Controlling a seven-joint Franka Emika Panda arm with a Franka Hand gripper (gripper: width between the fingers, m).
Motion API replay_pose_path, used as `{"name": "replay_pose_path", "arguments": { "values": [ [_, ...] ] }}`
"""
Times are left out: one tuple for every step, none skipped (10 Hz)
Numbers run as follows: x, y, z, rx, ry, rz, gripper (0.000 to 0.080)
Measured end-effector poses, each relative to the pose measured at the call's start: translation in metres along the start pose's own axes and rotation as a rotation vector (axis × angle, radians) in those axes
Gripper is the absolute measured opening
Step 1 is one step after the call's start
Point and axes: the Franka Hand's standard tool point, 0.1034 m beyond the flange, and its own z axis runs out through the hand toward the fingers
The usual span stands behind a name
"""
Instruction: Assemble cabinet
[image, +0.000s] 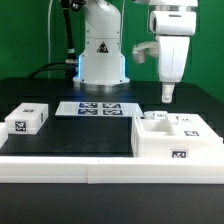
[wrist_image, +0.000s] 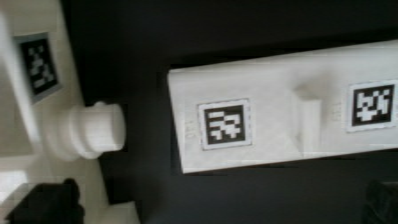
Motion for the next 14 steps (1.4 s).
{"name": "replay_pose_path", "arguments": {
  "values": [
    [0.000,0.000,0.000,0.000,0.000,0.000,0.0798],
    [0.000,-0.001,0.002,0.003,0.000,0.000,0.0798],
    [0.000,-0.005,0.006,-0.001,0.008,-0.007,0.0798],
    [-0.002,-0.011,0.011,-0.006,0.016,-0.019,0.0798],
    [-0.006,-0.019,0.019,0.000,0.021,-0.035,0.0798],
    [-0.006,-0.022,0.024,-0.001,0.028,-0.034,0.0798],
    [-0.005,-0.025,0.030,-0.003,0.038,-0.035,0.0798],
    [-0.005,-0.028,0.036,0.001,0.043,-0.033,0.0798],
    [-0.005,-0.031,0.042,0.010,0.045,-0.031,0.0798],
    [-0.004,-0.034,0.047,0.017,0.047,-0.026,0.0798],
    [-0.003,-0.036,0.050,0.021,0.050,-0.023,0.0798],
    [-0.003,-0.037,0.052,0.023,0.051,-0.022,0.0798],
    [-0.003,-0.038,0.053,0.025,0.050,-0.022,0.0798],
    [-0.003,-0.039,0.054,0.028,0.050,-0.021,0.0798]
  ]
}}
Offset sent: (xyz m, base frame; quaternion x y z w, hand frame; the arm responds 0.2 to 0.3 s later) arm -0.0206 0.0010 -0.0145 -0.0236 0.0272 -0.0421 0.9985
